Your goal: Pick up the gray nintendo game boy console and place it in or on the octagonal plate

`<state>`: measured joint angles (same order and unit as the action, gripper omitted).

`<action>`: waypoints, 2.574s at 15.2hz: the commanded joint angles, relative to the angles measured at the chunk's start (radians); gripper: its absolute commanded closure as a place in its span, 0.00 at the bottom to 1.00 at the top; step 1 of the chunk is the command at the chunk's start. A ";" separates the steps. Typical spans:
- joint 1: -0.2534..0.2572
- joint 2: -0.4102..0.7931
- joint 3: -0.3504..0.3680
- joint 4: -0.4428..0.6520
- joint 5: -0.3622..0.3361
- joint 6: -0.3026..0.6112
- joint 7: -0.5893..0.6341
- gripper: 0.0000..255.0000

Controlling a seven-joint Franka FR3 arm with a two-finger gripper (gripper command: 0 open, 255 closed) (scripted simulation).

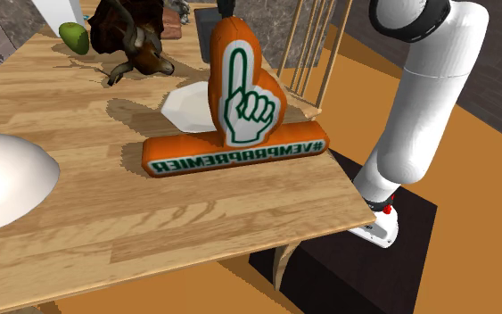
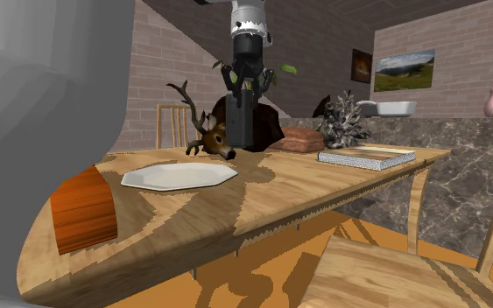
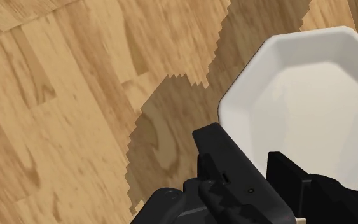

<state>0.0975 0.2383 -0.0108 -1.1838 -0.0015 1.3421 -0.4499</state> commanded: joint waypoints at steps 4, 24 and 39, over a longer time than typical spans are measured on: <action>0.037 -0.063 0.022 -0.045 0.000 -0.018 0.058 1.00; 0.144 -0.293 0.109 -0.406 0.023 0.114 0.255 1.00; 0.144 -0.325 0.109 -0.583 0.026 0.260 0.250 1.00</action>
<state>0.2411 -0.0923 0.0974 -1.7571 0.0241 1.6061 -0.1992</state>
